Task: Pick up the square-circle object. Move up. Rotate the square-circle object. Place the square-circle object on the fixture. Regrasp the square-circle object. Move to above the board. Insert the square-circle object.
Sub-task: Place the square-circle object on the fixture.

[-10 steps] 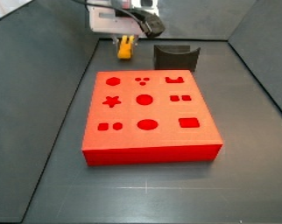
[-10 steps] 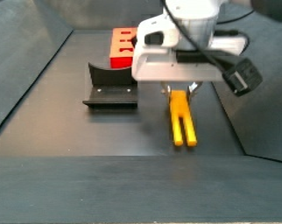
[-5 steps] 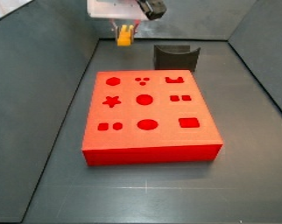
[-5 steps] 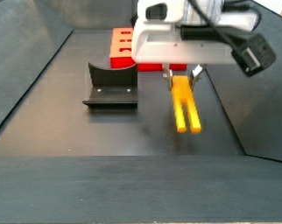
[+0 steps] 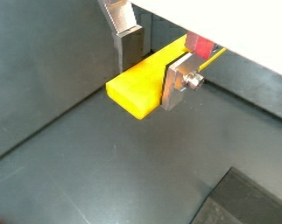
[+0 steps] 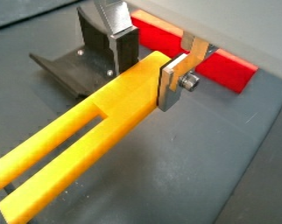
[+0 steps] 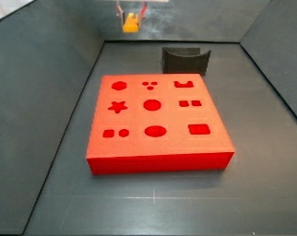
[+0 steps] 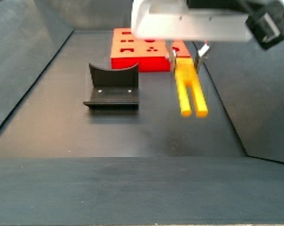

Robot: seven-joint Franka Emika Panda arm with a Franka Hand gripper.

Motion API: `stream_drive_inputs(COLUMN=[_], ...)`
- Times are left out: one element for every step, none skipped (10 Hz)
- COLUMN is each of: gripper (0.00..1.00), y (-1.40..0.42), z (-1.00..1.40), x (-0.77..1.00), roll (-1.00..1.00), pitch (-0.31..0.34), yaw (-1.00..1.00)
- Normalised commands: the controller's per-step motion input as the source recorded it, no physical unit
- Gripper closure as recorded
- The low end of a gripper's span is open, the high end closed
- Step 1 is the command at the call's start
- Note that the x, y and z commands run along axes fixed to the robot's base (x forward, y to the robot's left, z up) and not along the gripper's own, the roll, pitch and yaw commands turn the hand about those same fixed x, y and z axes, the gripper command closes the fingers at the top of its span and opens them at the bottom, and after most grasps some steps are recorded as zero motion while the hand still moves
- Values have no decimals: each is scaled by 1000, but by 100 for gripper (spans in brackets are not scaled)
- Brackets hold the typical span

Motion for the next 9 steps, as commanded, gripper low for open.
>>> stream_drive_inputs(gripper=[100, 100, 100, 100, 100, 100, 100, 100, 100], y=[-1, -5, -4, -5, -1, 3, 5, -962, -952], z=[1000, 970, 841, 667, 578, 394, 203, 67, 20], x=[-32, -34, -29, -22, -17, -8, 0, 1000, 1000], roll=[117, 133, 140, 130, 122, 110, 100, 266, 266], pitch=[63, 72, 76, 81, 82, 90, 93, -127, -115], yaw=[7, 14, 20, 25, 23, 23, 22, 391, 371])
